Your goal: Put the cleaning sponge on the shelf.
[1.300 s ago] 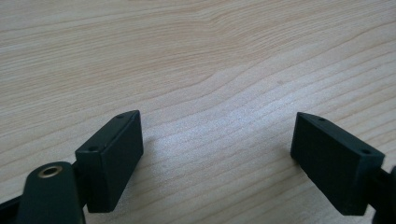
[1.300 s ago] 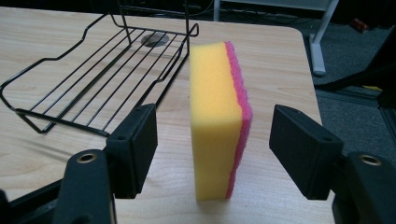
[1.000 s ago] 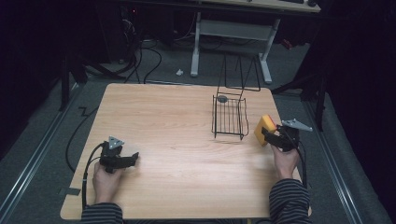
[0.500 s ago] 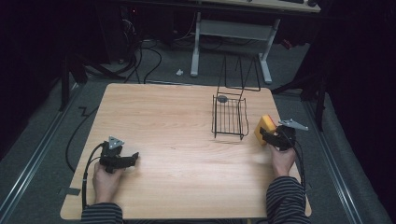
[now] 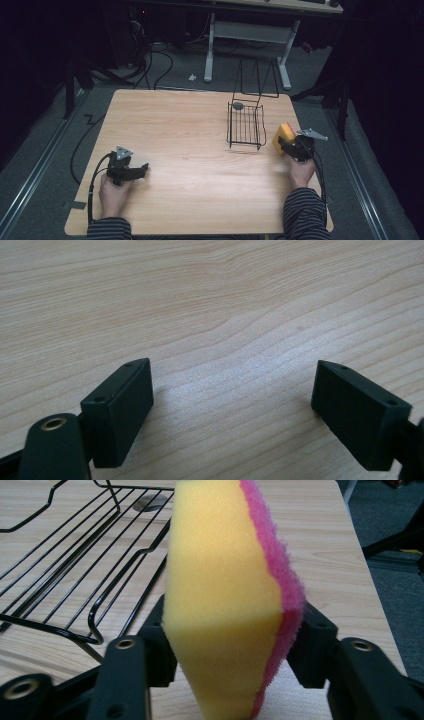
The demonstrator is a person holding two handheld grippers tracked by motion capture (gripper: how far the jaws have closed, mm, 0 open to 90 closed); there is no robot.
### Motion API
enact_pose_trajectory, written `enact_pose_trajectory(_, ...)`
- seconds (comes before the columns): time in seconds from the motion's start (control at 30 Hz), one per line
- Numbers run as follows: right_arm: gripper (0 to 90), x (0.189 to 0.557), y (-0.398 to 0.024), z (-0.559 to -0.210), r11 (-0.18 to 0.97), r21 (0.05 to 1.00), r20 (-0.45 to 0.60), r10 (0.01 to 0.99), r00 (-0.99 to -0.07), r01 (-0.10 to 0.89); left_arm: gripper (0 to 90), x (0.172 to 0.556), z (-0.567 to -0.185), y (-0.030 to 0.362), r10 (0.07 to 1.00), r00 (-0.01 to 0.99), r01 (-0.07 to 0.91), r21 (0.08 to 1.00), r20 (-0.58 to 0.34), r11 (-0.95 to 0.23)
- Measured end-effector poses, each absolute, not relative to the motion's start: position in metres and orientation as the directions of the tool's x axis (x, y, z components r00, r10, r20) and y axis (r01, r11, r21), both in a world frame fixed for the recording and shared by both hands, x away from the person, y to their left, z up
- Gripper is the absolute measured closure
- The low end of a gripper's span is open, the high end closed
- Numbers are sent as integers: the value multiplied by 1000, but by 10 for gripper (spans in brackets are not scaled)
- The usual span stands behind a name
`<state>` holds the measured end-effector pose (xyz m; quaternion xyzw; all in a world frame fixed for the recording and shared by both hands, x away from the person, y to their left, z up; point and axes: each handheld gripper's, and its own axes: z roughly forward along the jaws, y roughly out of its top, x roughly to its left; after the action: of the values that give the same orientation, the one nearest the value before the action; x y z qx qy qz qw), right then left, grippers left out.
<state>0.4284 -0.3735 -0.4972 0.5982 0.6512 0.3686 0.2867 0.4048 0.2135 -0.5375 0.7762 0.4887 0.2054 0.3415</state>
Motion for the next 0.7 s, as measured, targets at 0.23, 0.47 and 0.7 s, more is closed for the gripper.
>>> enact_pose_trajectory(0.23, 587, 425, -376, -501, 19, 829, 59, 991, -121, 560, 174, 405, -537, 213, 899, 438, 619, 730, -15, -289)
enact_pose_trajectory(0.47, 610, 421, -376, -498, 43, 837, 40, 990, -138, 546, 175, 405, -537, 213, 899, 438, 619, 730, -15, -289)
enact_pose_trajectory(0.7, 611, 416, -374, -491, 53, 844, 46, 984, -170, 533, 174, 405, -537, 213, 899, 438, 619, 730, -15, -289)
